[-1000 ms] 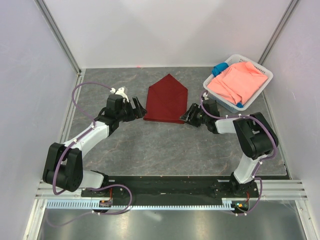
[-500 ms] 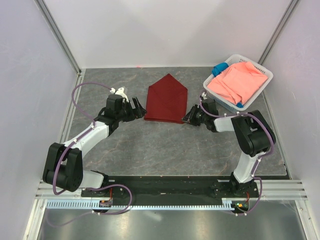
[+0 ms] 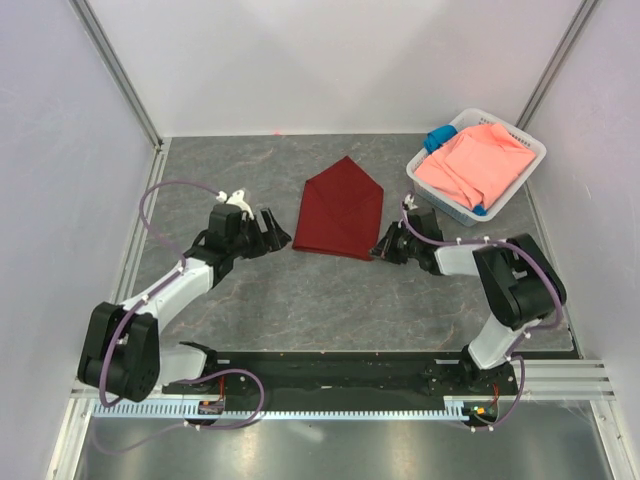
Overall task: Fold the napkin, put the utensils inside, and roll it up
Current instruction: Roll the napkin with the utensil
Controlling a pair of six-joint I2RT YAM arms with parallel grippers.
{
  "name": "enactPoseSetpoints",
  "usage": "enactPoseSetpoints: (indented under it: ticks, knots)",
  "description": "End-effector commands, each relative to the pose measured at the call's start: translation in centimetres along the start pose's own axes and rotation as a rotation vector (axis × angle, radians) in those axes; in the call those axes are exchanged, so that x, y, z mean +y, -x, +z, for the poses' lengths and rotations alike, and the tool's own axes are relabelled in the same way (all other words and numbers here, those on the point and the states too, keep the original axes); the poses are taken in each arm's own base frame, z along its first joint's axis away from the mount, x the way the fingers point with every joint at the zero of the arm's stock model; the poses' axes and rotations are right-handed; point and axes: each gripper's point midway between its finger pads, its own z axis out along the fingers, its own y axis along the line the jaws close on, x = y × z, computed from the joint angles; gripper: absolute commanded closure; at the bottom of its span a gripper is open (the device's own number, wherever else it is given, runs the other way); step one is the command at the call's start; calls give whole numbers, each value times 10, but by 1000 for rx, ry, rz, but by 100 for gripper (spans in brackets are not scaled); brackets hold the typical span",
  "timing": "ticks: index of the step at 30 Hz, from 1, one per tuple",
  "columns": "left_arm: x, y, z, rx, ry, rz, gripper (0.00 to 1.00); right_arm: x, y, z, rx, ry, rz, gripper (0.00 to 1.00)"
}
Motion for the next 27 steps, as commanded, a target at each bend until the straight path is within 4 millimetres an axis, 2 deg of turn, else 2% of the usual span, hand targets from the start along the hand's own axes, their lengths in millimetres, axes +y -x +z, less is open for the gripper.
enactPoseSetpoints:
  ticks: [1,2,4,5,6,7,9,10,12,13,15,16,18,19,21,25,27]
  knots:
    - [-2,-13,-11,4,-37,-53,11,-3,-33,-23,71,-24,-31,100]
    - [-3,-17,-13,11,-44,-57,11,-6,-47,-27,100,-38,-33,100]
    - [-2,-29,-20,28,-63,-78,11,-1,-53,-36,100,-33,-45,100]
    - [-2,-33,-22,31,-70,-84,12,-3,-66,-40,126,-51,-45,100]
    - [-1,-38,-24,35,-73,-95,12,1,-68,-45,121,-43,-53,100]
    - [4,-50,-26,54,-71,-103,12,-3,-78,-49,139,-53,-53,100]
    - [5,-55,-32,46,-81,-112,13,2,-89,-57,148,-43,-48,100]
    - [9,-65,-34,62,-78,-120,13,-4,-101,-61,168,-58,-40,100]
    - [8,-70,-39,62,-93,-125,14,0,-110,-68,170,-49,-33,100]
    - [10,-78,-40,76,-99,-125,15,-5,-124,-73,192,-59,-31,100]
    - [7,-83,-43,83,-117,-120,16,-3,-129,-80,180,-51,-18,100]
    - [5,-84,-43,84,-124,-113,16,-10,-139,-84,196,-64,-15,100]
    - [3,-90,-42,97,-127,-92,16,-9,-139,-89,176,-59,-8,100]
    - [1,-91,-42,99,-132,-84,17,-14,-146,-93,186,-73,-9,100]
    - [0,-95,-38,118,-134,-77,18,-14,-143,-97,164,-72,-9,100]
    - [-4,-103,-31,146,-158,-67,26,-18,-144,-103,146,-82,-13,100]
    - [-9,-105,-29,153,-177,-64,28,-18,-142,-103,136,-78,-12,100]
